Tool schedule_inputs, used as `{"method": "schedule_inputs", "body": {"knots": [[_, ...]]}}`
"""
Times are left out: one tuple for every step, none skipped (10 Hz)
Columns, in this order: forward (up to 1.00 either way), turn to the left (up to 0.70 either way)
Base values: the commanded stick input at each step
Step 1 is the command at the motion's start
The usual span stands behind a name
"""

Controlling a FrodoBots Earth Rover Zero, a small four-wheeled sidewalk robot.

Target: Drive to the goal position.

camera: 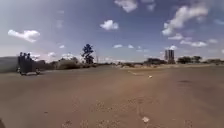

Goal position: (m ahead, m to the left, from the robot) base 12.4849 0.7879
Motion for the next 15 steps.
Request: {"method": "schedule_inputs", "body": {"knots": [[1.00, 0.01], [1.00, 0.01], [1.00, 0.01], [1.00, 0.01], [1.00, 0.01], [1.00, 0.01], [1.00, 0.01], [1.00, 0.01], [1.00, 0.01], [1.00, 0.01], [1.00, 0.01], [1.00, 0.01], [1.00, 0.01], [1.00, 0.01], [1.00, 0.01]]}}
